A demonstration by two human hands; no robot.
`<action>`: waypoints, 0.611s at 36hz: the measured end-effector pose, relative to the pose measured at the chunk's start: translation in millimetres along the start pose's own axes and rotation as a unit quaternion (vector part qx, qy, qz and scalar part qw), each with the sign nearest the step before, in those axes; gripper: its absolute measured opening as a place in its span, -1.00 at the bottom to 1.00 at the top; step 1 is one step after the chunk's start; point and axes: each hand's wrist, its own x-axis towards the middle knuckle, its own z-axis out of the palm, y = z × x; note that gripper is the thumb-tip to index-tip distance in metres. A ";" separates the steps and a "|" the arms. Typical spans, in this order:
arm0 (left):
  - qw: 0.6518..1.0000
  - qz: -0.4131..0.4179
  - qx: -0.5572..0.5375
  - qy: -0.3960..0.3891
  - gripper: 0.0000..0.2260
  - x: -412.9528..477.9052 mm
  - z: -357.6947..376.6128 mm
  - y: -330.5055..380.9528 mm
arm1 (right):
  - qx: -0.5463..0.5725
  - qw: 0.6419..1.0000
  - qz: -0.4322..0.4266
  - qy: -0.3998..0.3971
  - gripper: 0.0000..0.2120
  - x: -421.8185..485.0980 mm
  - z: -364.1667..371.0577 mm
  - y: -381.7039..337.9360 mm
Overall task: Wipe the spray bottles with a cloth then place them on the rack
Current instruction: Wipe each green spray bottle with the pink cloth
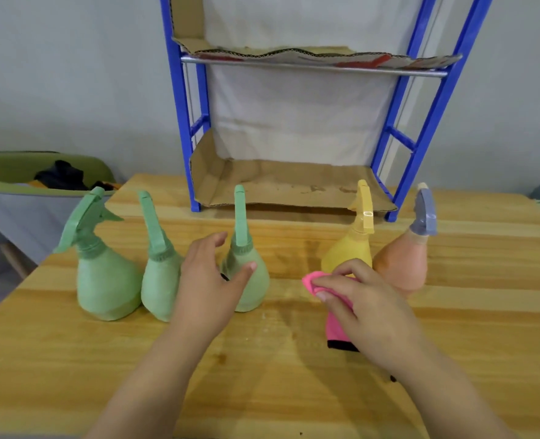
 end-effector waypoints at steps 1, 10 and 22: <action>1.000 -0.003 0.000 -0.002 -0.44 3.4 1.3 1.2 | -0.001 1.000 0.000 0.003 -0.73 1.5 -0.6 -0.9; 0.996 -0.032 -0.076 -0.035 -0.67 11.5 6.6 6.7 | 0.001 1.000 -0.005 0.003 -0.70 4.0 -9.5 1.5; 0.984 -0.008 -0.142 -0.111 -0.72 -25.4 16.9 25.2 | 0.047 0.997 0.022 0.053 -0.65 -18.3 -14.1 16.2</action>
